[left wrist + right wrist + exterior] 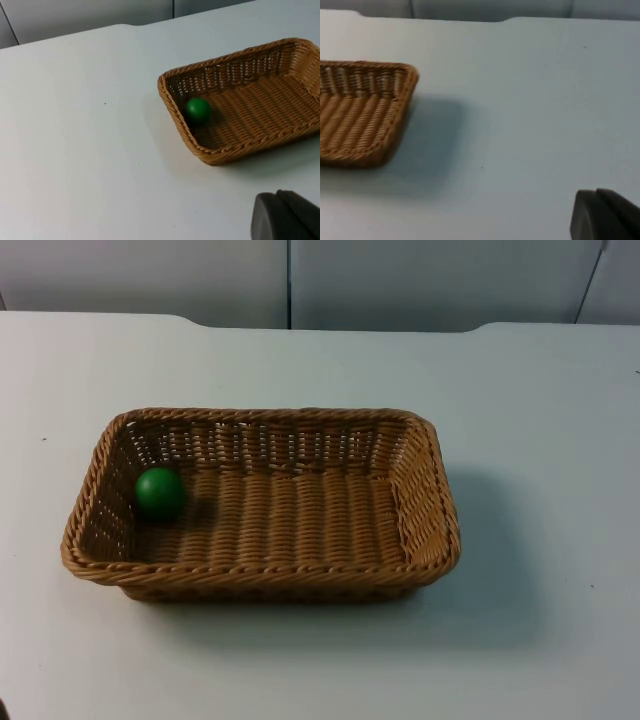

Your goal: Pick up the basket with the left hand and place the ball into the basket with the right hand.

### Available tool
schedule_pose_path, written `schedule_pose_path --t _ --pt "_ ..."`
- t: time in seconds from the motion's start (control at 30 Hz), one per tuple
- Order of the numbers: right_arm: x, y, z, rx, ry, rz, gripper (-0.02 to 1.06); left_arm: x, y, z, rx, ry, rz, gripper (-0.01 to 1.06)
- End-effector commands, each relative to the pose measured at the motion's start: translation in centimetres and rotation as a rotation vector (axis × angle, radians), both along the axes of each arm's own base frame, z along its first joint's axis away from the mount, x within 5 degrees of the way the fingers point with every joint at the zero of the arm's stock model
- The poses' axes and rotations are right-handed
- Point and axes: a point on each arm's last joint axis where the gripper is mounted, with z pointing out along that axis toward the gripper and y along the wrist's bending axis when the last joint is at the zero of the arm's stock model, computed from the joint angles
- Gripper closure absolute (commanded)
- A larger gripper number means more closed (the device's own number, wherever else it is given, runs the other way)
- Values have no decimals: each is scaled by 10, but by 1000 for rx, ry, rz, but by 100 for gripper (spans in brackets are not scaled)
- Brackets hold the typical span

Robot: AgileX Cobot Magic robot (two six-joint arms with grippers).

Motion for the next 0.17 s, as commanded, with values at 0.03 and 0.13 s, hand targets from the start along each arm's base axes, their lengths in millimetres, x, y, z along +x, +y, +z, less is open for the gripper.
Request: schedule_pose_path --t 0.03,0.13 --pt "-1 1 -1 -7 -5 -105 105 0 0 -1 -2 -9 -7 105" --pt "-1 1 -1 -7 -5 -174 105 0 0 -1 -2 -9 -7 105"
